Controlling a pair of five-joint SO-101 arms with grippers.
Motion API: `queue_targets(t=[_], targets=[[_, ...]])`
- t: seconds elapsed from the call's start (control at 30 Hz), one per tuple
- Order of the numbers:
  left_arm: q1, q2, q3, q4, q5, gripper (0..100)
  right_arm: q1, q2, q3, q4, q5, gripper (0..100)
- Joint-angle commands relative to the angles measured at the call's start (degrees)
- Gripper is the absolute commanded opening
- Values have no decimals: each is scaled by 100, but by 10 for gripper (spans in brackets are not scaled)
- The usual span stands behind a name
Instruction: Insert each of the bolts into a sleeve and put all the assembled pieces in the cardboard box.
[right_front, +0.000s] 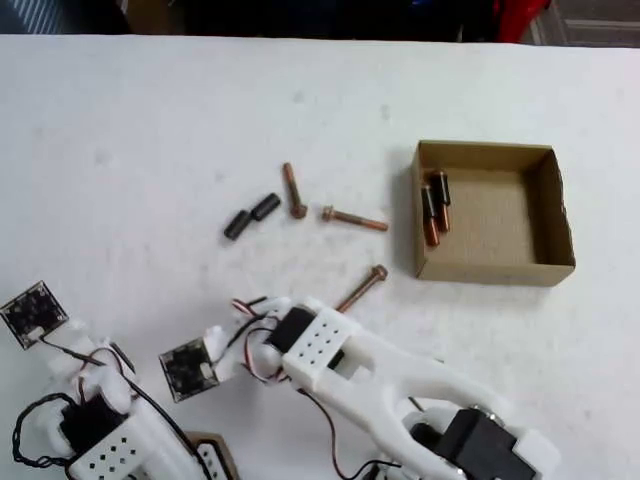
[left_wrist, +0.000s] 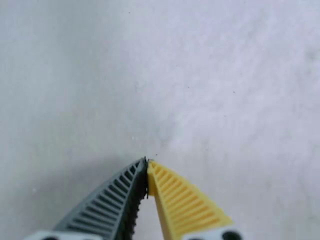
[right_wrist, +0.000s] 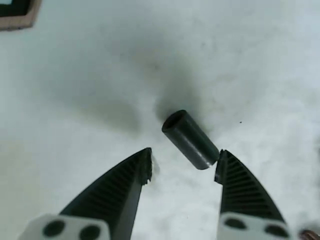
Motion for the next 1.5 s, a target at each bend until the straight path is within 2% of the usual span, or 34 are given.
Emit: queue_targets(t=[0.0,0.43,1.47], targets=[[-40,-40,0,35,-53,23,-13,-31,-26,4,53,194],[-40,-40,0,35,-53,23,22,497,-62,-391,44,192],[-22,-40,0,35,-53,23,75,514,-44,-840,44,191]])
